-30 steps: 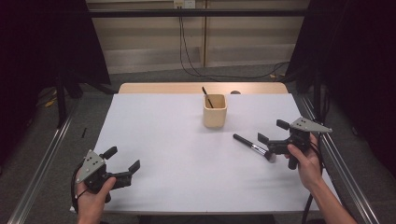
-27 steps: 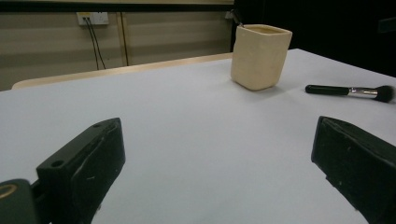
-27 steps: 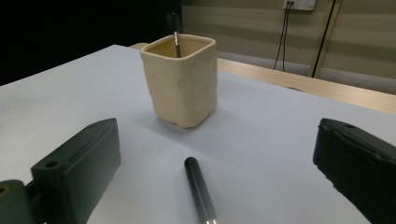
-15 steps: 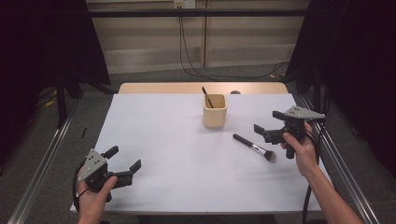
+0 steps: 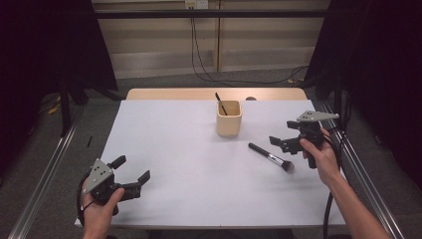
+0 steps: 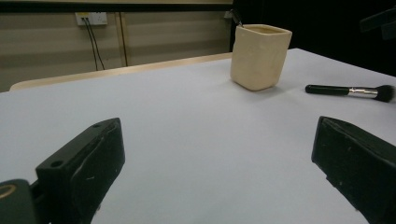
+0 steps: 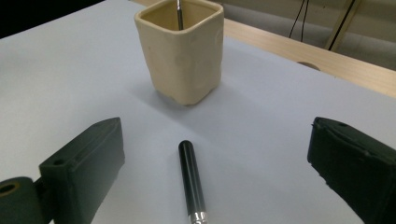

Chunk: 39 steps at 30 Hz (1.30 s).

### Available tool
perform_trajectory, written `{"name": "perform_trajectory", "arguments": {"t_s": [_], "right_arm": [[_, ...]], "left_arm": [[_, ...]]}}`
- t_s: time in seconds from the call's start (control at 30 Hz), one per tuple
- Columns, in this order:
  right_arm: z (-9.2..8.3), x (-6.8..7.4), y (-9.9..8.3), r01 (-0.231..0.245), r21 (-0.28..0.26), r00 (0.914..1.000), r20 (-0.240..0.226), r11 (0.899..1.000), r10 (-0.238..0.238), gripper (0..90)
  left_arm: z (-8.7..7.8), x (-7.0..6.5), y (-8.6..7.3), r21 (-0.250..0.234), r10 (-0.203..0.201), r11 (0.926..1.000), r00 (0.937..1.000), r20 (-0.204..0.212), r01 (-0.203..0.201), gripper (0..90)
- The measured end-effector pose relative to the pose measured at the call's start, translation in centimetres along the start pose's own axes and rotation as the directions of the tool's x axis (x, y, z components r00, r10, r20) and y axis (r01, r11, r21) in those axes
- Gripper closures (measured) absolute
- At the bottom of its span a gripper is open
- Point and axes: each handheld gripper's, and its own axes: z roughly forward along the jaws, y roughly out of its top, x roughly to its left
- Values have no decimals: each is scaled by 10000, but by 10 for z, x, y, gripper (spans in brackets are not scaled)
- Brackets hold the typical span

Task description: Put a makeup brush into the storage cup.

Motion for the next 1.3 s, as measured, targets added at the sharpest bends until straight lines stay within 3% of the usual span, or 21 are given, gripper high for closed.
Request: {"name": "perform_trajectory", "arguments": {"t_s": [0.1,0.2,0.33,0.4,0.5,0.6,0.73,0.77,0.9,1.13,1.3], "right_arm": [[0,-3,3,-84,770,9992,-392,9970,114,52],[1,-4,6,62,1228,9996,-275,9924,-28,54],[4,-8,9,81,1864,9988,-489,9824,10,50],[6,-10,10,95,2215,9961,-875,9751,102,66],[10,-9,12,349,2649,9963,-852,9637,-127,68],[14,-12,15,354,3133,9936,-1131,9490,3,68],[17,-16,17,218,3988,9895,-1396,9168,372,61],[18,-17,17,252,4101,9884,-1467,9117,386,52],[22,-20,18,377,4817,9896,-1397,8755,343,57],[38,-21,13,818,6135,9908,-1354,7855,26,100],[44,-17,11,1243,6443,9831,-1832,7546,-56,89]], "left_arm": [[0,0,0,-5,30,10000,10000,17,-30,26],[0,0,0,1,19,10000,10000,-7,-19,26],[0,1,0,13,32,10000,10000,-1,-32,27],[0,1,0,18,63,10000,10000,7,-63,26],[0,1,0,16,66,10000,10000,8,-66,26],[0,1,0,18,79,10000,10000,11,-79,26],[0,1,0,11,47,10000,10000,6,-47,26],[1,1,0,-1,11,10000,10000,1,-11,27],[1,2,0,-12,27,10000,10000,-12,-27,26],[1,1,0,-6,7,10000,10000,16,-7,26],[2,1,0,74,116,9999,9999,-3,-116,26]]}}
